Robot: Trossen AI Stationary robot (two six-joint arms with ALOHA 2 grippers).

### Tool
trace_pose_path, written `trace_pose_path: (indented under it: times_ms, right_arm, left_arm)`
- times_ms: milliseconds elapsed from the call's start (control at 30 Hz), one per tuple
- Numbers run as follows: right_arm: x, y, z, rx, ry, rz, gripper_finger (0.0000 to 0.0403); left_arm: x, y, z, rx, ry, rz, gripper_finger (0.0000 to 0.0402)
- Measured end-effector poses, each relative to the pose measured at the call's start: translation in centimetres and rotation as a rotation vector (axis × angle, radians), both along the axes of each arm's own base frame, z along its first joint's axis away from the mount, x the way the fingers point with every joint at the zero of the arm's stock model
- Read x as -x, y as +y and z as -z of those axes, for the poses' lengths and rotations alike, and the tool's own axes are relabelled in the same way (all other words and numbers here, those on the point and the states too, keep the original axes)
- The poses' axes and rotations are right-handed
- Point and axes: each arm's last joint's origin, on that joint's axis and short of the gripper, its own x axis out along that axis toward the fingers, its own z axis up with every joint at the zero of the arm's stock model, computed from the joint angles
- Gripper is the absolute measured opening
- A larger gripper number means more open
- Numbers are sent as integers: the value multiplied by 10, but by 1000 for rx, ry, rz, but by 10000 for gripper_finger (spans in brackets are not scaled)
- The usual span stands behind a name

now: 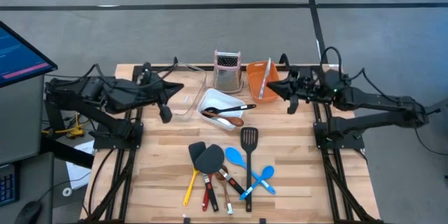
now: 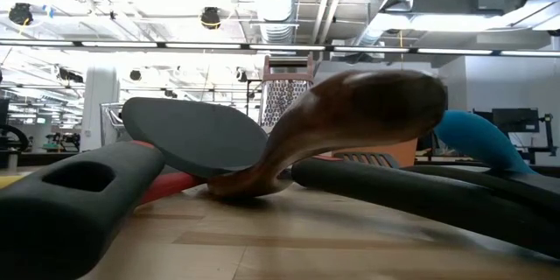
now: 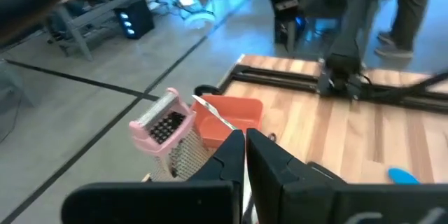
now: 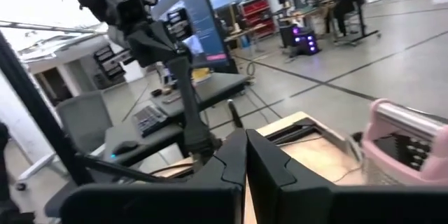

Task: Pick & Place Kitchen Items
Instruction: Put the blue serving spoon into the white bin

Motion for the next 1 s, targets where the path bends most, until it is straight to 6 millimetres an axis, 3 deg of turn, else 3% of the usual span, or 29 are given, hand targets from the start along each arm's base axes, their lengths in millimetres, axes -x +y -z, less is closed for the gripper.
trace_pose_path:
  times_ms: [200,500,700,1000]
  right_arm:
    - [-2,13,-1,1,-14,-71,1]
    - [-1,36,-1,0,-16,-191,1]
    - [0,47,-1,0,-16,-249,1]
    - [0,51,-2,0,-17,-269,1]
  left_arm:
    - [-9,-6,5,-31,78,147,2]
    - [22,-3,-2,21,25,376,2]
    - [36,-2,34,66,-23,512,1]
    - [35,-7,101,102,-268,657,1]
